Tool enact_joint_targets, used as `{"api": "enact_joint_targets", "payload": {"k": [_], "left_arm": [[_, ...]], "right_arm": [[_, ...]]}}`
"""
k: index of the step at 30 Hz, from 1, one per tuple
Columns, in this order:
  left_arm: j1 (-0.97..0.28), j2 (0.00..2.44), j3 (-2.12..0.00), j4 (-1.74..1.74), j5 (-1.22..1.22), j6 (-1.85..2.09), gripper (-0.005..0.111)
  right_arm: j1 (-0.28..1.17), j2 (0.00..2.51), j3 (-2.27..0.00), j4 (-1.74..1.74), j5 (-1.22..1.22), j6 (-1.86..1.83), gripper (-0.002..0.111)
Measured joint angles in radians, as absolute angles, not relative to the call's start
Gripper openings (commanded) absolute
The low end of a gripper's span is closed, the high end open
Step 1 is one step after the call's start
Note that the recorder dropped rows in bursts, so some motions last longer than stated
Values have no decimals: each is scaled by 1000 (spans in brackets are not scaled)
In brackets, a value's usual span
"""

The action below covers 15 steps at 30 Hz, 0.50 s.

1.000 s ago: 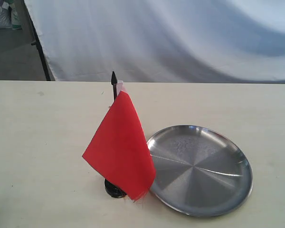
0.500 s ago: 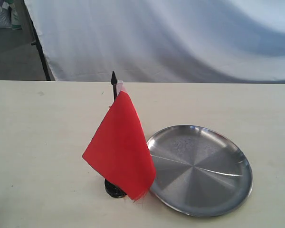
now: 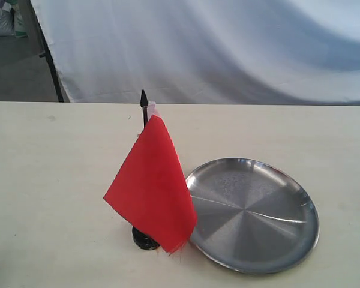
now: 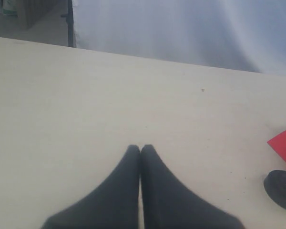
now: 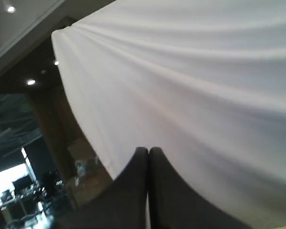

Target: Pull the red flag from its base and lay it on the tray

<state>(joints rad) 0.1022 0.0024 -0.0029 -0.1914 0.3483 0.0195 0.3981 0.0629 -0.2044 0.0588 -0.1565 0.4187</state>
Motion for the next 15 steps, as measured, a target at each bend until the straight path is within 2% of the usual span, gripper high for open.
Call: {"api": "enact_joint_targets", "payload": {"k": [3,8,15], "left_arm": [[102,2,-3,-191,348,19,0],[102,2,-3,-191,348,19,0],[102,2,-3,-191,348,19,0]], "right_arm": [[538,302,-301,-52,-114,418,0],[683,639,-384,-113,-95,412,0],[799,1034,-442,-129,-153,360,0]]}}
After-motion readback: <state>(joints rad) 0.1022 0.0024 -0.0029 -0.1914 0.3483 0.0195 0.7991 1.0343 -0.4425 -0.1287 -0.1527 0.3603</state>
